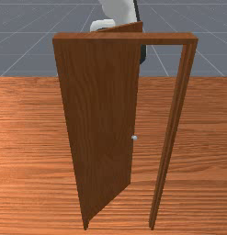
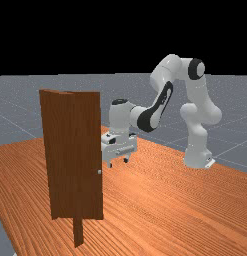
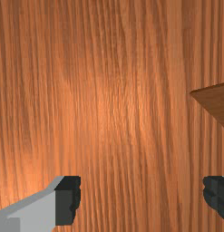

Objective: Close the door

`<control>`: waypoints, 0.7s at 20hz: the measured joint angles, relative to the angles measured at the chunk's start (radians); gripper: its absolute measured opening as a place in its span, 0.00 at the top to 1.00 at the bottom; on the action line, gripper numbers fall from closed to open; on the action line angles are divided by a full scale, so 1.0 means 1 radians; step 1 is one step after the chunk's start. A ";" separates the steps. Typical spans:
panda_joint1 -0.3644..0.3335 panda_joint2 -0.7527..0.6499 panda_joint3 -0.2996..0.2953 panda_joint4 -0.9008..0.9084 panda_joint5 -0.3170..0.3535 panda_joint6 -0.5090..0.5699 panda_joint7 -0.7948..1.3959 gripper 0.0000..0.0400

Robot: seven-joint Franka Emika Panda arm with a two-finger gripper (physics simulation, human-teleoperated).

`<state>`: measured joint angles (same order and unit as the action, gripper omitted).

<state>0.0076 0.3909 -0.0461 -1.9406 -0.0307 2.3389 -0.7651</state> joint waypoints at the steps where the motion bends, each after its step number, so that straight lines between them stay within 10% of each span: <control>1: 0.000 0.004 0.000 0.000 0.000 0.007 0.000 0.39; 3: 0.000 0.008 0.000 -0.002 0.000 0.010 0.000 0.78; 5: 0.000 0.011 0.000 -0.002 0.000 0.014 0.000 0.92; 6: -0.001 0.012 0.001 -0.003 0.003 0.015 -0.002 0.56; 8: 0.000 0.013 0.000 0.000 0.000 0.011 0.000 0.21; 14: -0.027 0.009 0.051 -0.011 -0.023 0.028 -0.235 0.00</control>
<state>-0.0197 0.3997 0.0044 -1.9520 -0.0534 2.3672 -1.0002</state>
